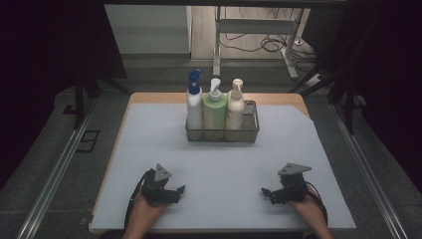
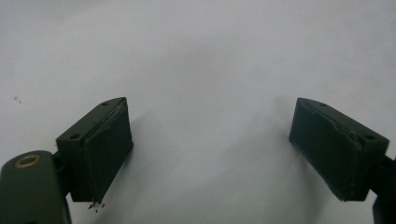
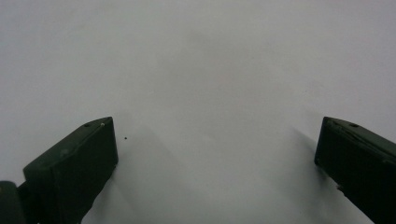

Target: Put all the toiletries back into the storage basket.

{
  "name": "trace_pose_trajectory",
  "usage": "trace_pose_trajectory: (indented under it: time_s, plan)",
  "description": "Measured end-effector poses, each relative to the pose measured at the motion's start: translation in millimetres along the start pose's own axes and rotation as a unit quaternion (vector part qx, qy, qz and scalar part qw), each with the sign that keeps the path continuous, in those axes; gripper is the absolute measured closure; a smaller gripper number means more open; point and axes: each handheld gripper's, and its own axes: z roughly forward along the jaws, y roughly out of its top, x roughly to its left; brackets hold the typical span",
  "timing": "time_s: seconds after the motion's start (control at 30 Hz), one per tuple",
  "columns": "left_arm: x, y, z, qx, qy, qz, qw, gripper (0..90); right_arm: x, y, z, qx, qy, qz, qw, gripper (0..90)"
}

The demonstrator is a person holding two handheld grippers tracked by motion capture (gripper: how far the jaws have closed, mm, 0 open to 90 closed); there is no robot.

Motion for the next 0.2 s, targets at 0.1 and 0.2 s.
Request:
trace_pose_trajectory:
  time_s: [0.1,0.2]
  plan:
    - [0.1,0.0,-0.1,0.001,0.000,0.001,1.0000,12.7,0.2,-0.5,0.3,-0.001,-0.001,0.000,1.0000,0.0]
    - [0.1,0.0,0.0,0.001,0.000,0.000,1.0000,12.7,0.2,-1.1,0.4,-0.003,-0.001,-0.001,1.0000,0.0]
